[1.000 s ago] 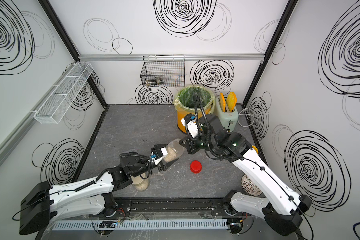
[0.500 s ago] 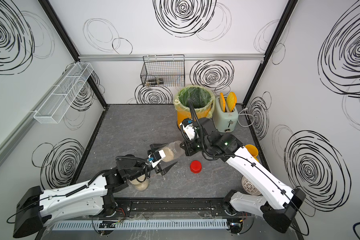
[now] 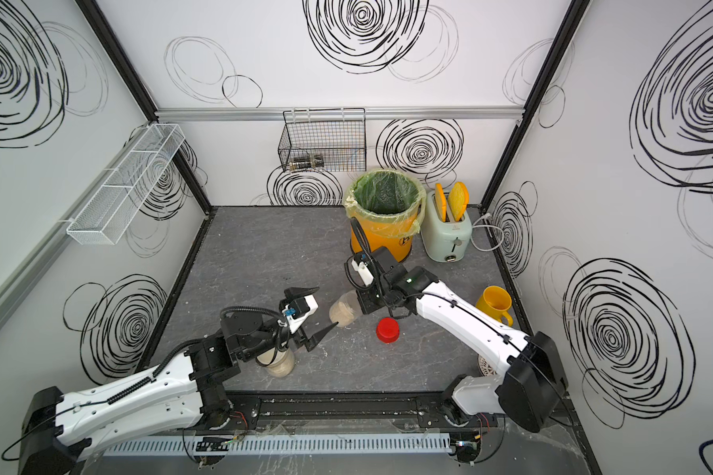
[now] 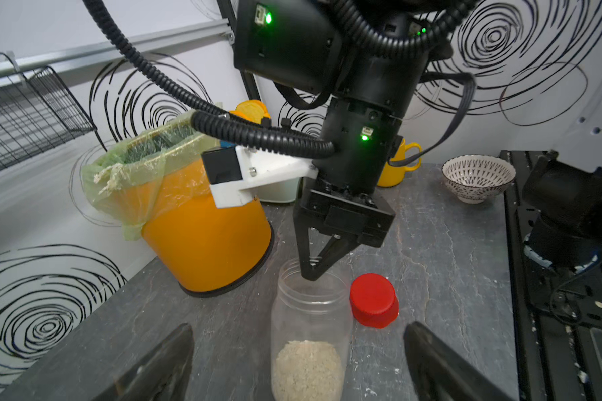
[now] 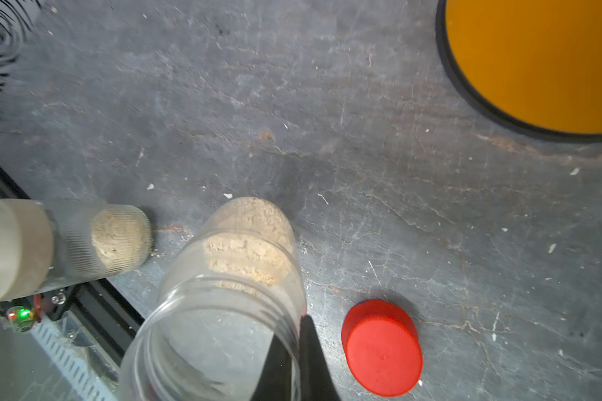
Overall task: Empty expired oatmeal from jars
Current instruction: Place the jar at the center of the board.
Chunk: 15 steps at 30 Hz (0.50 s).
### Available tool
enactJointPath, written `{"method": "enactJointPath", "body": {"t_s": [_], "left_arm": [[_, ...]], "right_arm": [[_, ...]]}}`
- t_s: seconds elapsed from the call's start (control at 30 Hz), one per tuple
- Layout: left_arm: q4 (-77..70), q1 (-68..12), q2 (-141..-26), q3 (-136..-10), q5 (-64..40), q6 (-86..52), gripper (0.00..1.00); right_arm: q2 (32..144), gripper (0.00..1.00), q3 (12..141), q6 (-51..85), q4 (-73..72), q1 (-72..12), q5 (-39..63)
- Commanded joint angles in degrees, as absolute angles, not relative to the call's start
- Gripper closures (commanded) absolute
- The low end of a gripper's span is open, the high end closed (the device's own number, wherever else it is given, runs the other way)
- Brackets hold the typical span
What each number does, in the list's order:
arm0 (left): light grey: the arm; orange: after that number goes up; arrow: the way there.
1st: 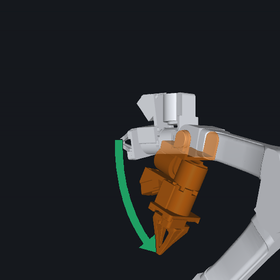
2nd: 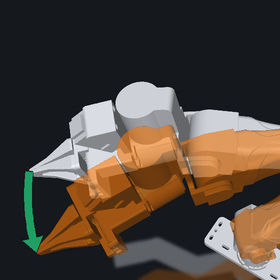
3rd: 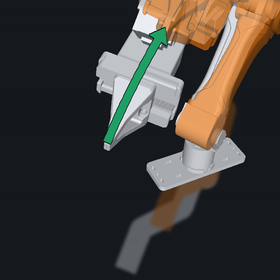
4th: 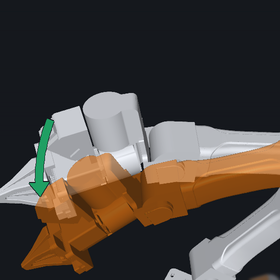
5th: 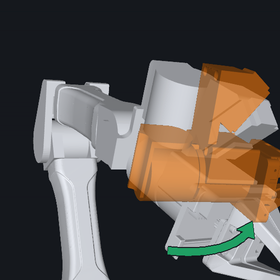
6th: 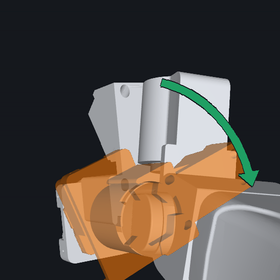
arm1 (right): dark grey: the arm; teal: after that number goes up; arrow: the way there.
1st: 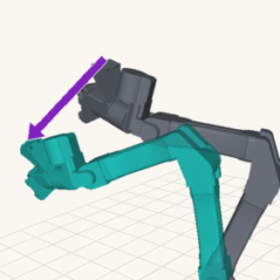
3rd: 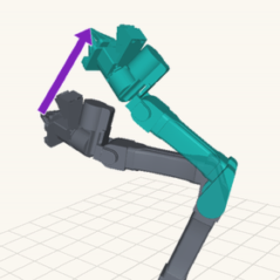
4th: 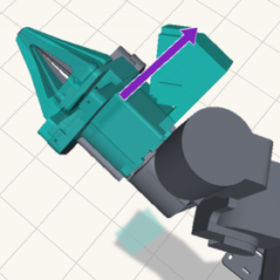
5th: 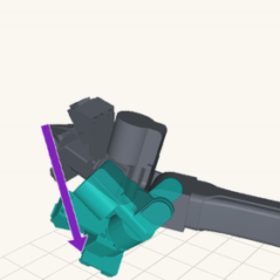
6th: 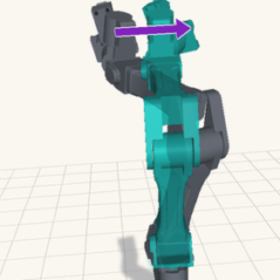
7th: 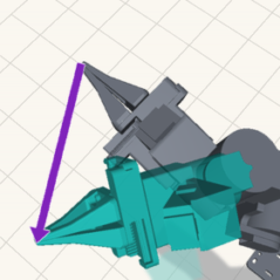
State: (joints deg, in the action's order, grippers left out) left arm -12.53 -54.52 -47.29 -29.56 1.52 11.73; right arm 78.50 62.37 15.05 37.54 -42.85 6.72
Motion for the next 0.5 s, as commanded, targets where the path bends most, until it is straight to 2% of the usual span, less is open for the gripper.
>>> {"method": "enactJointPath", "body": {"t_s": [0.0,0.13,0.37,0.47], "left_arm": [[-8.88,-52.21,-47.8,-32.46,0.28,6.77,0.02],[-8.93,-50.04,-47.7,-31.68,1.76,6.17,0.02],[-10.34,-46.75,-47.67,-30.26,-0.31,4.31,0.03],[-10.88,-46.15,-48.23,-30.41,-0.54,3.92,0.03]], "right_arm": [[81.78,0.95,63.41,14.8,35.8,-42.63,6.63],[85.92,0.94,64.54,14.85,37.58,-42.98,4.79],[86.55,0.86,65.23,15.46,36.28,-43.92,5.25],[86.91,0.86,67.06,15.64,37.65,-44.83,3.66]]}}
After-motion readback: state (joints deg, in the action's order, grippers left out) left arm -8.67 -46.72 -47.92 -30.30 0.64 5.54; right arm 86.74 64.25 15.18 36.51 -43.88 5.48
